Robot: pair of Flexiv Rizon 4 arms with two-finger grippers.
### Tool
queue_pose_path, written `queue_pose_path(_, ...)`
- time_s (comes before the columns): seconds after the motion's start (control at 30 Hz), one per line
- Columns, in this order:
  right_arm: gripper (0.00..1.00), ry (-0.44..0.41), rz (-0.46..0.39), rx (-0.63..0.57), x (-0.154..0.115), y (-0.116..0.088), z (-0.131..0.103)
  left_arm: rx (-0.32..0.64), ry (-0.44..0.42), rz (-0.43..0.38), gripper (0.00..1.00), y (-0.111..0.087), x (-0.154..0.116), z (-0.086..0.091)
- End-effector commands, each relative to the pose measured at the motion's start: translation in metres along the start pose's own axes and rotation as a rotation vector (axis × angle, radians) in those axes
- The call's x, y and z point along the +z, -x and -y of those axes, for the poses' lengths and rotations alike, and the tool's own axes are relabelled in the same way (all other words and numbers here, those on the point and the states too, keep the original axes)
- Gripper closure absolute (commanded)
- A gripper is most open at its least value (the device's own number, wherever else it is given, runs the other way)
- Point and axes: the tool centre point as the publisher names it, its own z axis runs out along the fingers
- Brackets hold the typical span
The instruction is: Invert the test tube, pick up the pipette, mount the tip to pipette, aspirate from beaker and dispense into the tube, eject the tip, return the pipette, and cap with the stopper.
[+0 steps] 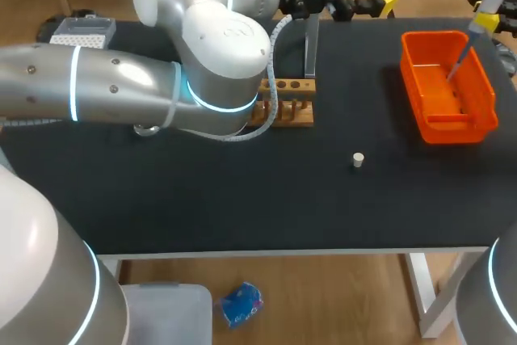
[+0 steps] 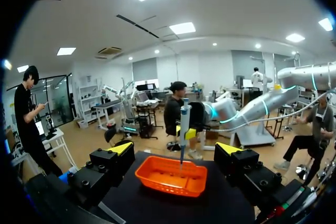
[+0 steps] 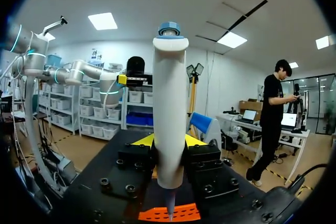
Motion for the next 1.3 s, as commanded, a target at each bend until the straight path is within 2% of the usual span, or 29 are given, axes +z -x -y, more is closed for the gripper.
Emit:
queue_pose_path(0.03,1.00,0.002,-0.026,0.000,-0.002,0.003,0.001,0.000,-0.001,0.000,0.00,0.000,0.001,0.000)
queue_pose_path(0.4,1.00,0.002,-0.026,0.000,-0.002,0.003,0.001,0.000,-0.001,0.000,0.00,0.000,0.001,0.000)
queue_pose_path(0.53,1.00,0.002,-0.026,0.000,-0.002,0.003,0.001,-0.010,-0.035,0.033,0.00,0.005,0.006,0.000)
queue_pose_path(0.7,1.00,0.002,-0.026,0.000,-0.002,0.003,0.001,0.011,-0.080,-0.014,0.00,0.006,0.033,0.013)
queue_pose_path(1.13,1.00,0.002,-0.026,0.000,-0.002,0.003,0.001,0.019,-0.118,-0.109,0.00,0.004,0.125,0.047)
queue_pose_path(1.3,1.00,0.002,-0.026,0.000,-0.002,0.003,0.001,0.016,-0.158,-0.148,0.00,0.001,0.148,0.056)
